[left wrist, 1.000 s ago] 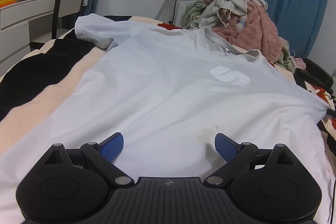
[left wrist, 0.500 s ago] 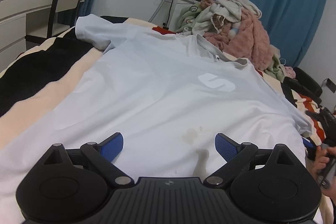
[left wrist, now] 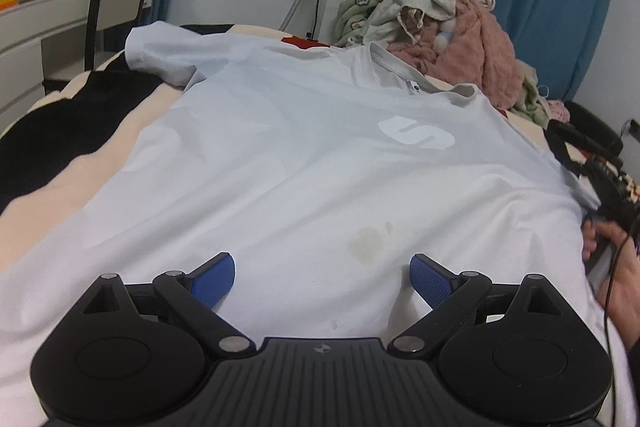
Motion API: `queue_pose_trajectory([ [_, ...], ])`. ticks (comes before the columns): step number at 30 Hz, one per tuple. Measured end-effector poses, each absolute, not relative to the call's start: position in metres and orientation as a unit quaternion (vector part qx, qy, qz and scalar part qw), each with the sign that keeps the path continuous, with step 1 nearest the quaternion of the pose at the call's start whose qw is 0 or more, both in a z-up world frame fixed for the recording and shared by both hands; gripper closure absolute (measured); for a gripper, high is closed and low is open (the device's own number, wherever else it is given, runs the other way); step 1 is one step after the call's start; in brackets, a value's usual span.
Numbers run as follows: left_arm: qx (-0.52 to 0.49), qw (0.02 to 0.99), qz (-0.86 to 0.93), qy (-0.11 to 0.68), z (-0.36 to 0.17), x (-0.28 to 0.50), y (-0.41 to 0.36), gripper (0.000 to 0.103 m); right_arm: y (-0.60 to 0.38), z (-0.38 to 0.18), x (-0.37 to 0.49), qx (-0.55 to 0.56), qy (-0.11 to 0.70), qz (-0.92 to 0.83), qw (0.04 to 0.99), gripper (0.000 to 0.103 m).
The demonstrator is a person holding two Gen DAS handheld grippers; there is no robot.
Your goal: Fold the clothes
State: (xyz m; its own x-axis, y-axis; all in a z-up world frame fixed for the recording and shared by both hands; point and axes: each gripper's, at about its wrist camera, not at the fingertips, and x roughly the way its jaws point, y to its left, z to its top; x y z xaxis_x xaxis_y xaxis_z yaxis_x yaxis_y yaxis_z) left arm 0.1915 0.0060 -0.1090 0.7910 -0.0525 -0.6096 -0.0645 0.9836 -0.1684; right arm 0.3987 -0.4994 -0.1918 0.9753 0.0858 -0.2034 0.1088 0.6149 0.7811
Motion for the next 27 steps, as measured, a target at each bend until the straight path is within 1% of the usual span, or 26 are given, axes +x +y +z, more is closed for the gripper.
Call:
queue_pose_trajectory([
  [3, -0.073, 0.944, 0.006, 0.323, -0.112, 0.195, 0.002, 0.007, -0.505, -0.193, 0.410, 0.435, 0.096, -0.010, 0.895, 0.019],
  [4, -0.068, 0.944, 0.007, 0.323, -0.113, 0.197, 0.002, 0.007, -0.506, -0.193, 0.414, 0.433, 0.097, -0.015, 0.896, 0.024],
  [6, -0.059, 0.945, 0.008, 0.323, -0.115, 0.200, 0.001, 0.006, -0.508, -0.194, 0.419, 0.433, 0.095, -0.019, 0.896, 0.027],
  [8, -0.052, 0.944, 0.009, 0.325, -0.117, 0.202, -0.001, 0.006, -0.512, -0.195, 0.424, 0.436, 0.092, -0.023, 0.895, 0.037],
  [9, -0.047, 0.944, 0.010, 0.326, -0.119, 0.203, -0.002, 0.005, -0.514, -0.196, 0.426, 0.439, 0.091, -0.026, 0.894, 0.038],
  [10, -0.044, 0.944, 0.010, 0.327, -0.120, 0.204, -0.002, 0.005, -0.516, -0.197, 0.427, 0.440, 0.089, -0.031, 0.893, 0.044],
  [11, -0.041, 0.944, 0.010, 0.328, -0.120, 0.205, -0.003, 0.005, -0.517, -0.197, 0.428, 0.441, 0.087, -0.036, 0.892, 0.055],
  [12, -0.038, 0.944, 0.010, 0.328, -0.121, 0.205, -0.004, 0.004, -0.518, -0.198, 0.428, 0.443, 0.085, -0.042, 0.892, 0.062],
  [14, -0.037, 0.943, 0.012, 0.329, -0.121, 0.207, -0.005, 0.004, -0.521, -0.200, 0.426, 0.448, 0.081, -0.051, 0.889, 0.089],
  [17, -0.025, 0.940, 0.009, 0.340, -0.122, 0.206, -0.007, 0.003, -0.523, -0.201, 0.417, 0.452, 0.069, -0.058, 0.887, 0.097],
  [20, -0.022, 0.938, 0.008, 0.346, -0.121, 0.206, -0.007, 0.003, -0.521, -0.200, 0.412, 0.436, 0.071, -0.064, 0.895, 0.097],
  [23, -0.025, 0.937, 0.008, 0.348, -0.122, 0.208, -0.007, 0.002, -0.521, -0.196, 0.414, 0.419, 0.096, -0.082, 0.899, 0.097],
  [27, -0.029, 0.937, 0.008, 0.347, -0.118, 0.208, -0.005, 0.003, -0.513, -0.157, 0.415, 0.325, 0.129, -0.130, 0.928, 0.097],
])
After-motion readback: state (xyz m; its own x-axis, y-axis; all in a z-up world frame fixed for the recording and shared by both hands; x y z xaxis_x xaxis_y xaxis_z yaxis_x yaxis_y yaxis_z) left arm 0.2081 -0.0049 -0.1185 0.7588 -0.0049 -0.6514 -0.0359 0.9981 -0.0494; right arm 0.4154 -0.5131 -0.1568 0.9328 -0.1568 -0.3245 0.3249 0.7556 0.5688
